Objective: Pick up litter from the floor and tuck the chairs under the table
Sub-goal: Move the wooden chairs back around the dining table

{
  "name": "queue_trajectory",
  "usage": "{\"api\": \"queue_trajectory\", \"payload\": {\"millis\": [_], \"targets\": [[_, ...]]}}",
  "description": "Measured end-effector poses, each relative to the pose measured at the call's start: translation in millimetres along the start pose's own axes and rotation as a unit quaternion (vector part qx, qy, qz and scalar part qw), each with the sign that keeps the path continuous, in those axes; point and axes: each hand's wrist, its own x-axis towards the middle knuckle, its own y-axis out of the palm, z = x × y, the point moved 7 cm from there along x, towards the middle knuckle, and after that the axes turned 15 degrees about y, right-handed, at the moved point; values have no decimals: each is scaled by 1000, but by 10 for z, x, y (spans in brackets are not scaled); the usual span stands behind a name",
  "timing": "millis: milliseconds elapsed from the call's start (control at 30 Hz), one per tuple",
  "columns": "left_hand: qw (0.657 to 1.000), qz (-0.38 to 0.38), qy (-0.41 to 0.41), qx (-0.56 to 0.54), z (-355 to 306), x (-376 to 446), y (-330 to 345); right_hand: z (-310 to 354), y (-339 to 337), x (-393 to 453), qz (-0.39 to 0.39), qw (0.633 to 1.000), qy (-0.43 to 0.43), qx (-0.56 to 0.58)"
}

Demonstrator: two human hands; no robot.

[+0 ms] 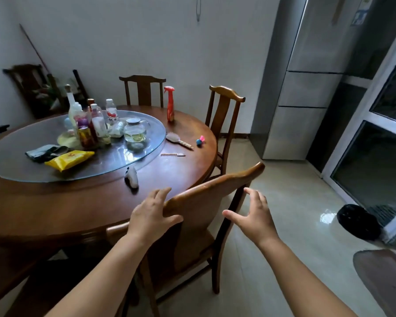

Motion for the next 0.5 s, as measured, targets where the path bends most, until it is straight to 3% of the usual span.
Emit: {"api": "queue_trajectory", "payload": {"millis": [100,267,500], "targets": [[999,22,-9,44,-19,164,136,-50,-18,444,15,1000,10,19],[996,-26,9,88,-102,279,212,-83,30,1059,74,993,22,93],[996,-58,-10,73,-481,546,461,-87,157,1699,161,984,9,75]]}}
